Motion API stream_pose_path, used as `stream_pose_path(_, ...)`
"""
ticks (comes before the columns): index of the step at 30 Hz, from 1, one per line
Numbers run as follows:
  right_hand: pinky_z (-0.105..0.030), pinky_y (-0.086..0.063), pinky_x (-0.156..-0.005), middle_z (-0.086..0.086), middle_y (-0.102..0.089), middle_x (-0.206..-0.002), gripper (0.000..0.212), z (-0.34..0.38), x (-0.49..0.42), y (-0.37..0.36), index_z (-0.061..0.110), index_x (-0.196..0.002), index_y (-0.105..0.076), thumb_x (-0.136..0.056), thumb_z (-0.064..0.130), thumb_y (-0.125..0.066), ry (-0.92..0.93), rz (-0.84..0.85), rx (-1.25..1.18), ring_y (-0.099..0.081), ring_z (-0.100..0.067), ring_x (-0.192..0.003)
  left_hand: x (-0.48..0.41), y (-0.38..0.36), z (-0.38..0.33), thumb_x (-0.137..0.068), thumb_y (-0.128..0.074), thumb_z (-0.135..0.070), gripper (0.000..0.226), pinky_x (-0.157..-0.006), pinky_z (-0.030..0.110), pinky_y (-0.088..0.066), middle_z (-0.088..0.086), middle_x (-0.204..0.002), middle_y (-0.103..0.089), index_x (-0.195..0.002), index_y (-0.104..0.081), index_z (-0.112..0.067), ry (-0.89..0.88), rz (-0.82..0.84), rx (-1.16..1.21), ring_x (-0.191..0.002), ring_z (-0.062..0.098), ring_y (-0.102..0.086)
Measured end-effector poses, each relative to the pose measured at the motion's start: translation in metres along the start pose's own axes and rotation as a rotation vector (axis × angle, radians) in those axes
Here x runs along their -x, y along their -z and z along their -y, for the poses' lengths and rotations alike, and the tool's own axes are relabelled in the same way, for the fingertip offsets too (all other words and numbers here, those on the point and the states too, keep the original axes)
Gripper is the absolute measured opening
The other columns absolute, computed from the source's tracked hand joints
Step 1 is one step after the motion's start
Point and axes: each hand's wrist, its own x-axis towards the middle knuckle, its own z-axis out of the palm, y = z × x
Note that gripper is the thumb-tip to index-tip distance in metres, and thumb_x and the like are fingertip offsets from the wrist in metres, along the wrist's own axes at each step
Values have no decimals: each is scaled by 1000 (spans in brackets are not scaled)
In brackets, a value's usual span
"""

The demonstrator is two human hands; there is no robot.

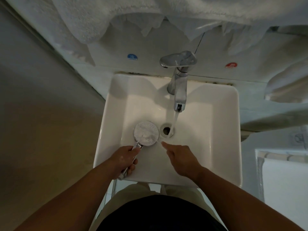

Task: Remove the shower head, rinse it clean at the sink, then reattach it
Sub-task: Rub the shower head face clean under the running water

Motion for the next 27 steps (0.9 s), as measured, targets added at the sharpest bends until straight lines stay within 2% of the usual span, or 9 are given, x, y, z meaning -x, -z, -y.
stream_pose_path(2,-19,-46,-73,-1,-76,-109,43,-1,2,-3,31,-148,-50,-107,25,-42,-12,0,6,-64,-9,-79,-1,2,1,-103,-51,-41,37,-37,22,-36,11,-70,-55,-93,-59,-7,9,6,13,-37,14,-43)
stream_pose_path(5,-21,-46,-69,1,-72,-91,43,-5,-4,3,28,-149,-50,-107,23,-40,-51,-49,32,-60,-7,-68,-2,2,1,-102,-51,-43,38,-38,22,-36,10,-71,-56,-95,-60,-7,19,14,20,-38,13,-43)
stream_pose_path(9,-28,-56,-77,-2,-76,-109,43,2,1,2,33,-149,-47,-107,28,-40,36,58,56,-68,-10,-80,-4,4,3,-101,-53,-44,38,-40,23,-37,9,-69,-56,-98,-61,-8,33,23,53,-41,14,-43)
stream_pose_path(12,-28,-56,-71,-7,-75,-106,42,-6,-10,11,31,-149,-48,-107,24,-41,-38,-45,63,-66,-12,-74,-3,2,2,-102,-53,-43,41,-40,22,-36,10,-70,-55,-105,-62,-3,34,25,59,-41,14,-43)
stream_pose_path(16,-27,-52,-71,-6,-75,-105,43,5,2,-5,33,-150,-46,-108,27,-40,65,70,64,-63,-10,-73,-3,3,2,-101,-53,-44,41,-39,22,-36,9,-69,-55,-105,-62,-4,39,28,58,-41,13,-43)
stream_pose_path(20,-25,-49,-73,-7,-75,-107,44,-10,-12,-1,30,-148,-49,-106,24,-41,-62,-106,57,-61,-12,-76,-2,2,1,-102,-51,-44,45,-38,22,-36,10,-69,-55,-106,-61,0,21,24,33,-38,13,-43)
stream_pose_path(24,-36,-55,-78,-9,-75,-109,46,6,3,-16,34,-150,-45,-105,27,-39,83,75,94,-68,-21,-84,-3,3,2,-102,-51,-43,40,-39,22,-36,9,-66,-55,-103,-62,-5,32,29,40,-39,14,-42)
stream_pose_path(27,-26,-53,-73,-6,-75,-107,43,-9,-10,-6,34,-149,-46,-107,28,-39,-7,-67,99,-63,-10,-74,-5,2,3,-103,-51,-40,45,-37,20,-34,9,-66,-54,-114,-58,3,34,32,64,-38,15,-40)
